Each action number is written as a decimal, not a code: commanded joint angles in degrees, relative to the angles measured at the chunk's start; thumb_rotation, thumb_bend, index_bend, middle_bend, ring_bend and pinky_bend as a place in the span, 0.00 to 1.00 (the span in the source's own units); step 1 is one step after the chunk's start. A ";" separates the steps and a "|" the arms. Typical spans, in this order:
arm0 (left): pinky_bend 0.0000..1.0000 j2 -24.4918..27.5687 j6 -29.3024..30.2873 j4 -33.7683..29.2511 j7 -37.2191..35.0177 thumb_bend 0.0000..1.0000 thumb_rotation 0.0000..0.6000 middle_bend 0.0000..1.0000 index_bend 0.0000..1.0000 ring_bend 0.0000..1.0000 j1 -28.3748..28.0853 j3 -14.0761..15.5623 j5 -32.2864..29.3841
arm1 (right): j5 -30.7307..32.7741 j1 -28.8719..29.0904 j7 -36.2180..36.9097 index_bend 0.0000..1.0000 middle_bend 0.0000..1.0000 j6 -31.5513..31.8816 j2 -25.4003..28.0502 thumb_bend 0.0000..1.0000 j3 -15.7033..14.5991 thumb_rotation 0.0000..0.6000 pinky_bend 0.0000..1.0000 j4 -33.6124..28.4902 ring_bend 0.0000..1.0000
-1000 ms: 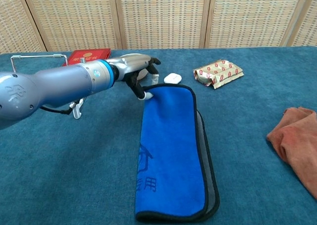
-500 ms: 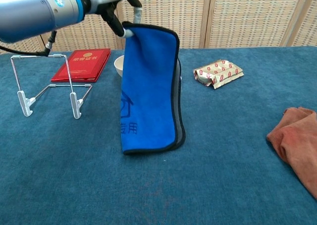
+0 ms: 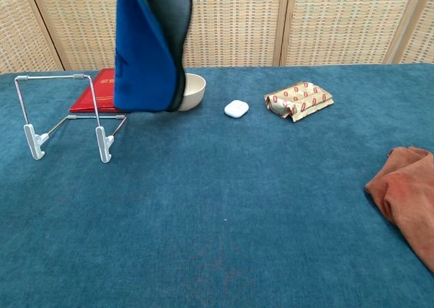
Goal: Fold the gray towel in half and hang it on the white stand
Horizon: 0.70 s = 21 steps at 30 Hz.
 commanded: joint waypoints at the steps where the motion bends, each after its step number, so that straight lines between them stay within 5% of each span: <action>1: 0.00 2.21 -0.21 0.54 -3.73 0.68 1.00 0.00 0.81 0.00 1.62 -0.75 0.75 | -0.30 -0.09 -0.36 0.00 0.00 0.26 -0.03 0.00 -0.11 1.00 0.00 -0.24 0.00; 21: 0.00 13.67 -2.14 1.55 -29.67 0.67 1.00 0.00 0.82 0.00 15.03 3.33 11.93 | -2.29 -0.44 -2.32 0.00 0.00 1.45 -0.29 0.00 -0.99 1.00 0.00 -1.61 0.00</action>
